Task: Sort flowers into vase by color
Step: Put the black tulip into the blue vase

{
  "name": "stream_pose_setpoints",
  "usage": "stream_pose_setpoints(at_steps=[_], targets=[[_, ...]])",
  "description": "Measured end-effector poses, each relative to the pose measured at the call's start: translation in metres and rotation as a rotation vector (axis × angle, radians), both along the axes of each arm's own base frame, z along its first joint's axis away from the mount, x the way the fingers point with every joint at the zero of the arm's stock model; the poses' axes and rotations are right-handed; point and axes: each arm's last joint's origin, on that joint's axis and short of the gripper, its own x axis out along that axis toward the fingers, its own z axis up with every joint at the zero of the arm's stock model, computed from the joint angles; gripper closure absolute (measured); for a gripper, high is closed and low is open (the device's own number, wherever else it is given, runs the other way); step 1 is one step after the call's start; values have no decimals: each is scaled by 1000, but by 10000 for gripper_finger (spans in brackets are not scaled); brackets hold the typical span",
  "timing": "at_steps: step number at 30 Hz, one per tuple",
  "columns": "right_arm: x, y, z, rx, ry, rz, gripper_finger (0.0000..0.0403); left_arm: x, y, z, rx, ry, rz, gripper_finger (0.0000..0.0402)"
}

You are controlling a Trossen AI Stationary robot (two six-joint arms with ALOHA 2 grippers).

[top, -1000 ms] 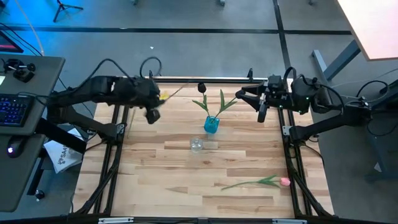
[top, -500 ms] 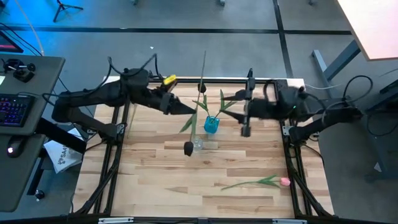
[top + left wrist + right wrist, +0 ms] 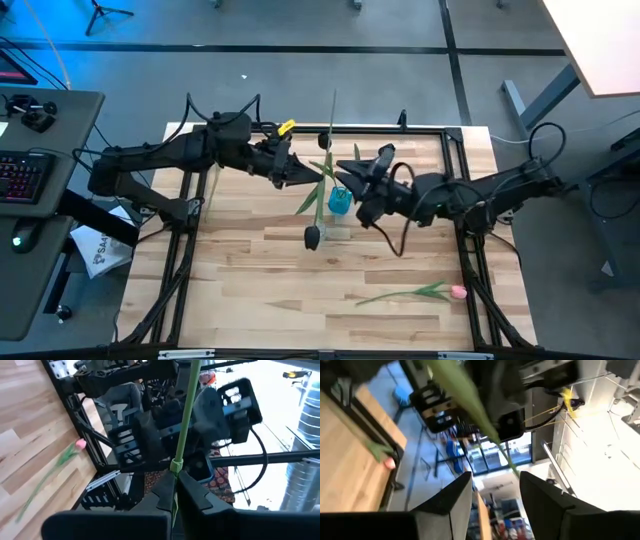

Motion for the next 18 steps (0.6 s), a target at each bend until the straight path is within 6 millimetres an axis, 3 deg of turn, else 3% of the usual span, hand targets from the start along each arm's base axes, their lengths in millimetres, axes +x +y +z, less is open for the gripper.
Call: stream_pose_setpoints(at_steps=[6, 18], targets=[[14, 3, -7, -82, 15, -32, 242, -1, 0, -5, -1, 48, 0, 401], [16, 1, -9, -20, -10, 12, 242, 5, 0, -11, -3, 81, 4, 401]])
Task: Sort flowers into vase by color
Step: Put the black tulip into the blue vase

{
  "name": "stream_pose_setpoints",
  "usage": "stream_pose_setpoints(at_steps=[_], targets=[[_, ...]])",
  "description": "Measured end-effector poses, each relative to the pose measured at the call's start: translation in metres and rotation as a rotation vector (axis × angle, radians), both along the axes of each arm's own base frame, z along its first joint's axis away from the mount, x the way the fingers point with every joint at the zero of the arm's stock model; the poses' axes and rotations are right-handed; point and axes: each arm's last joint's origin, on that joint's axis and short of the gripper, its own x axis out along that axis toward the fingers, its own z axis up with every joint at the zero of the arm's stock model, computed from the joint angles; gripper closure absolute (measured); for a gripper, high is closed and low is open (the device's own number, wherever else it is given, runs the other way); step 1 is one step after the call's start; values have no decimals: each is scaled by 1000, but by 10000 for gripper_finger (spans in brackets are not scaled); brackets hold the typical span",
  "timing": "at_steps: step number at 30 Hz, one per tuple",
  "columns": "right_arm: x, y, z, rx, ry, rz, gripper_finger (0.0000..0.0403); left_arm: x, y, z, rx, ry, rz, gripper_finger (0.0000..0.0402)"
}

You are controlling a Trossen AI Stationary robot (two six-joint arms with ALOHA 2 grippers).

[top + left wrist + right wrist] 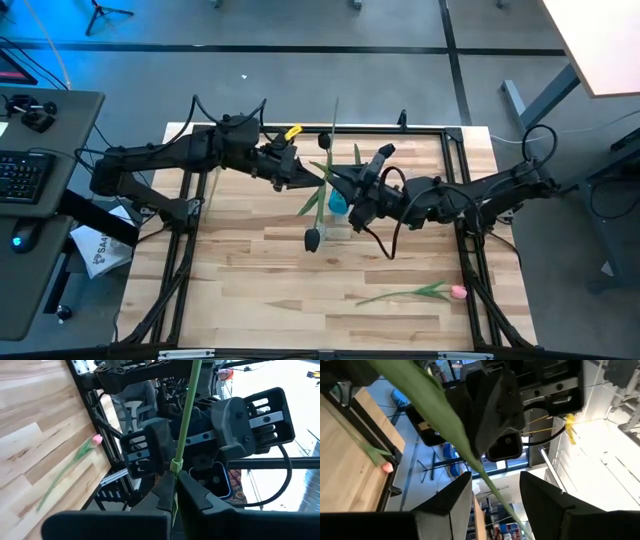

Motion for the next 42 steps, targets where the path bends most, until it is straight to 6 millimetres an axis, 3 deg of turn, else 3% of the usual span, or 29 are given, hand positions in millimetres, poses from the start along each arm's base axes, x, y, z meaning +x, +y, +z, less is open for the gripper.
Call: stream_pose_setpoints(at_steps=[7, 18, 32, 42], targets=[[1, -2, -1, 29, -2, -7, 242, 11, 0, -8, -8, 18, -22, 401], [1, -2, -6, 68, 17, 0, 272, 11, 2, -9, -4, 20, -7, 401], [2, 0, -17, 51, 136, 86, 274, 10, 0, -13, -73, 79, -48, 401], [13, 3, -26, 48, 136, 79, 274, 10, -6, -14, -82, 95, -65, 401]])
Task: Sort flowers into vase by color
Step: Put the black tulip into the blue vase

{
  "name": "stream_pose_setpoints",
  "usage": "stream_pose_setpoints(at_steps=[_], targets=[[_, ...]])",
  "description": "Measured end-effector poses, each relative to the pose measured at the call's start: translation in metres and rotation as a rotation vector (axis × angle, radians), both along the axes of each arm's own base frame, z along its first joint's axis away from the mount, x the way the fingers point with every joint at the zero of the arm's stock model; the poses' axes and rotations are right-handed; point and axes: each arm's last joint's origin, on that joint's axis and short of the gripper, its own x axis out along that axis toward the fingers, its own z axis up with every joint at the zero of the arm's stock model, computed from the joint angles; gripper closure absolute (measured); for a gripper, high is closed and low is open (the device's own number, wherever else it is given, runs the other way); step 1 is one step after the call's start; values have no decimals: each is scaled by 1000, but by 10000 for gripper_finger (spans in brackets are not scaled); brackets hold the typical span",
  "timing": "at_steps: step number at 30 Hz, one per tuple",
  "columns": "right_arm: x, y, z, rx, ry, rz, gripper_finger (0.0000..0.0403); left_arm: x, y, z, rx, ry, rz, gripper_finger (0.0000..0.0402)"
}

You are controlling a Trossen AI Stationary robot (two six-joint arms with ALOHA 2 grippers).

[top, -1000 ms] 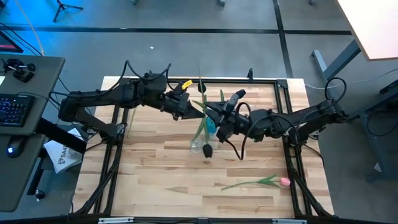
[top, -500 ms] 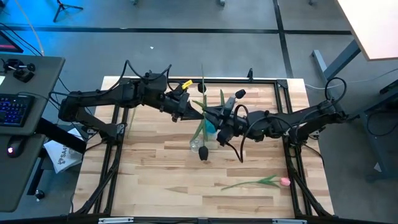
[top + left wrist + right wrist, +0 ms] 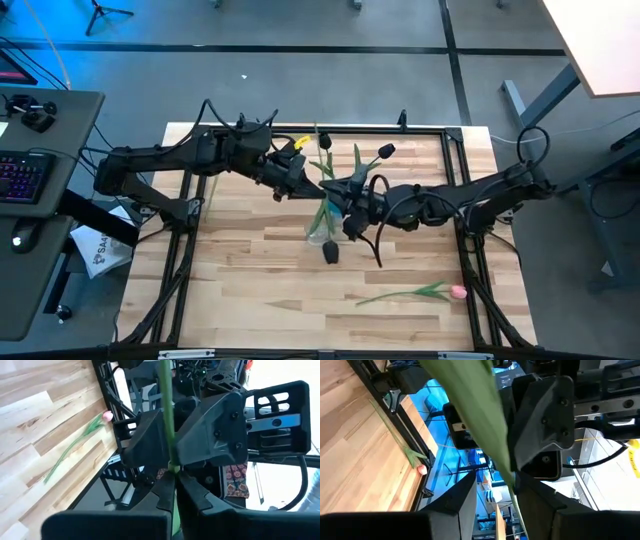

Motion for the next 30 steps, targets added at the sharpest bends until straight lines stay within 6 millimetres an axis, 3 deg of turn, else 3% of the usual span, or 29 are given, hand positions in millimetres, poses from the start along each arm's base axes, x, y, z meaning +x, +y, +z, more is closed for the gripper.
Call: stream_pose_setpoints(at_steps=[6, 13, 18, 26, 30], targets=[[2, 0, -2, -29, 8, -4, 299, 0, 0, 0, 11, -3, -3, 401], [2, 0, 3, -20, -38, -42, 392, 0, 0, 1, 33, -16, -10, 401], [2, -1, 3, -21, -37, -59, 394, -1, 6, -1, 85, -9, -18, 400], [-1, -2, 8, -42, -57, -118, 400, -28, 36, -3, 230, 81, -20, 357], [-13, -6, 27, -15, -165, -173, 401, -45, 49, -3, 367, 129, -1, 333]])
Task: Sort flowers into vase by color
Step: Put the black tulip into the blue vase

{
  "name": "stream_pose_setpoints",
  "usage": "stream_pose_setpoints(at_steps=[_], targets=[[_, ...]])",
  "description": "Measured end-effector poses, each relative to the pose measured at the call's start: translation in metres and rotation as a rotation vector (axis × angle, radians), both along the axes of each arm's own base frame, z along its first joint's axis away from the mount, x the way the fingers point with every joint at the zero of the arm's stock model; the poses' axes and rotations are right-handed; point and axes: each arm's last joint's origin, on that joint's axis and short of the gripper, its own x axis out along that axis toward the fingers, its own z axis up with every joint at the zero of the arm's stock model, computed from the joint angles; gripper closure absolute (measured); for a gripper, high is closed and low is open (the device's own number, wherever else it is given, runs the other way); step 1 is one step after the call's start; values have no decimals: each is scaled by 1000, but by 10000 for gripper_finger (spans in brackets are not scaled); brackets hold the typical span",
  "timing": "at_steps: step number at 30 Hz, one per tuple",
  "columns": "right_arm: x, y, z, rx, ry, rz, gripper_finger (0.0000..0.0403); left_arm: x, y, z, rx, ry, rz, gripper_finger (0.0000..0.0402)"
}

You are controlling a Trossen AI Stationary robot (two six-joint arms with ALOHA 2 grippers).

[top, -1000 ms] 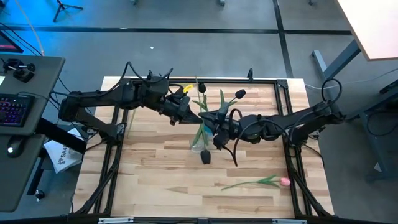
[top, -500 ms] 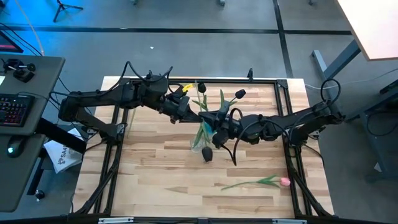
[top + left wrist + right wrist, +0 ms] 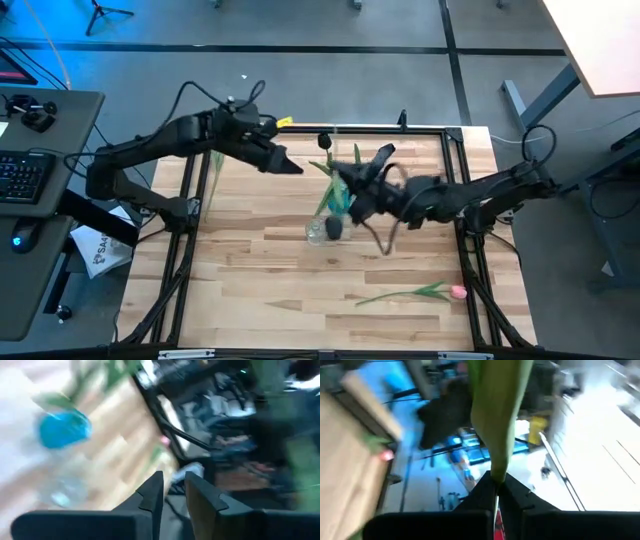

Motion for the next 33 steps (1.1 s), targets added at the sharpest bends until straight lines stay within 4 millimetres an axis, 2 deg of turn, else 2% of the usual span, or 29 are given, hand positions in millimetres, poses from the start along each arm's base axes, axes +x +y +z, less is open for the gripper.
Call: stream_pose_setpoints(at_steps=[5, 9, 13, 17, 20, 22, 25, 28, 31, 33], targets=[[-36, -11, 35, 204, -237, -108, 402, -22, 7, 5, 212, 34, 38, 312], [-81, -19, 53, 475, -402, -174, 402, -39, 3, 11, 468, 78, 37, 306], [-121, -21, 48, 801, -448, -77, 402, -56, -2, 12, 707, 200, 119, 305], [-147, -18, 35, 1208, -381, 68, 402, -62, -5, -7, 779, 233, 140, 305], [-146, -7, 25, 1451, -255, 160, 403, -61, -9, -33, 766, 187, 131, 305], [-138, 3, 10, 1515, -172, 167, 403, -57, -12, -55, 731, 130, 137, 305], [-117, 16, -22, 1496, -61, 93, 403, -50, -17, -90, 659, 38, 141, 305], [-97, 22, -56, 1433, 4, 24, 403, -44, -22, -116, 580, -58, 165, 305], [-76, 17, -77, 1417, -3, 31, 403, -42, -26, -128, 519, -130, 184, 305], [-65, 8, -80, 1428, -33, 92, 403, -41, -28, -128, 511, -167, 185, 305]])
